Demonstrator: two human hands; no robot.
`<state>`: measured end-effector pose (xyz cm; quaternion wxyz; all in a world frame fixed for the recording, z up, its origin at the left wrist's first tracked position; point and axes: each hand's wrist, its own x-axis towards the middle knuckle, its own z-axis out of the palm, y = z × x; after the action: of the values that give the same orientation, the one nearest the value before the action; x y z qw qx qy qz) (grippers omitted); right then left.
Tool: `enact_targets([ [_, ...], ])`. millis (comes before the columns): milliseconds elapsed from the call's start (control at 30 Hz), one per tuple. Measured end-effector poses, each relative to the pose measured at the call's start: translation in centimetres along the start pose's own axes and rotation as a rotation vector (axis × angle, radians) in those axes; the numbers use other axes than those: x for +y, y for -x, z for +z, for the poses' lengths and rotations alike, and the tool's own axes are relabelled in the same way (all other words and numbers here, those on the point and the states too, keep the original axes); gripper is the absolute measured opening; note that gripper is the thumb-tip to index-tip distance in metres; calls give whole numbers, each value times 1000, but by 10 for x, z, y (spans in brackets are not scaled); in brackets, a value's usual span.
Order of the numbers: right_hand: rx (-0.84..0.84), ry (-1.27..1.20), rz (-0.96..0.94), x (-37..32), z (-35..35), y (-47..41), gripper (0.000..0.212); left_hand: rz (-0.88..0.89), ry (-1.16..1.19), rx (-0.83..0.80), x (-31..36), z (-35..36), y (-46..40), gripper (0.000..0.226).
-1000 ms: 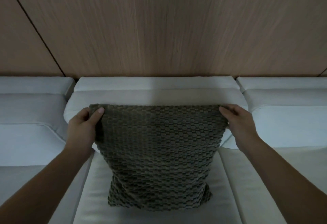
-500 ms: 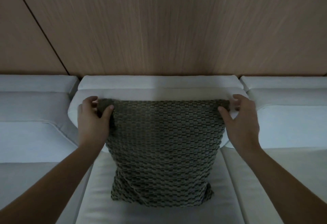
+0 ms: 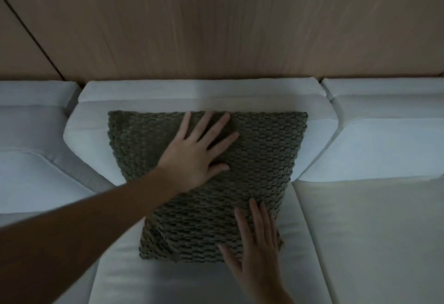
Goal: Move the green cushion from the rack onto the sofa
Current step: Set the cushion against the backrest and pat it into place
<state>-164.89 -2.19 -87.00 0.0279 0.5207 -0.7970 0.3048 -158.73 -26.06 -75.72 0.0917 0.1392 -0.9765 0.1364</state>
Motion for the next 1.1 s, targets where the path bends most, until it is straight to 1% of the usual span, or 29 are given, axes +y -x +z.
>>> enact_targets([
  [67,-47,3,91,23,18,16,77,13,-39,-41,-19,1,-14,70],
  [133,-74,10,232,50,33,33,77,22,-69,-60,-26,2,-20,69],
  [233,-140,50,432,72,40,62,79,10,-79,-51,-26,2,-24,69],
  [267,-136,67,475,74,39,69,80,-15,-71,-34,-24,-1,-24,69],
  [333,-98,69,509,72,33,73,81,-25,-45,80,-9,-8,-23,70],
  [367,-62,52,506,69,30,69,81,32,-22,151,7,-13,-22,69],
  [400,-14,25,489,65,27,61,81,146,-3,207,30,-16,-24,67],
  [433,32,-12,459,59,26,51,81,290,-1,227,55,-17,-25,66],
  [467,70,-52,424,52,25,40,80,419,-13,210,78,-15,-28,66],
  [500,100,-83,386,45,23,27,80,499,-42,169,95,-9,-31,66],
  [533,123,-93,343,37,22,14,79,523,-80,126,104,-2,-37,66],
  [633,145,-57,251,25,23,-15,74,408,-116,27,88,11,-64,67],
  [700,130,-45,262,28,30,-25,74,379,-152,-9,70,13,-78,69],
  [767,105,-56,325,33,41,-29,75,407,-217,-34,60,12,-86,69],
  [900,109,-161,498,40,64,-15,81,423,-260,-5,50,6,-94,68],
  [1000,118,-272,669,44,78,9,85,417,-239,-2,40,-1,-100,68],
  [1100,68,-261,764,47,80,29,94,439,-194,-24,37,-4,-105,67],
])
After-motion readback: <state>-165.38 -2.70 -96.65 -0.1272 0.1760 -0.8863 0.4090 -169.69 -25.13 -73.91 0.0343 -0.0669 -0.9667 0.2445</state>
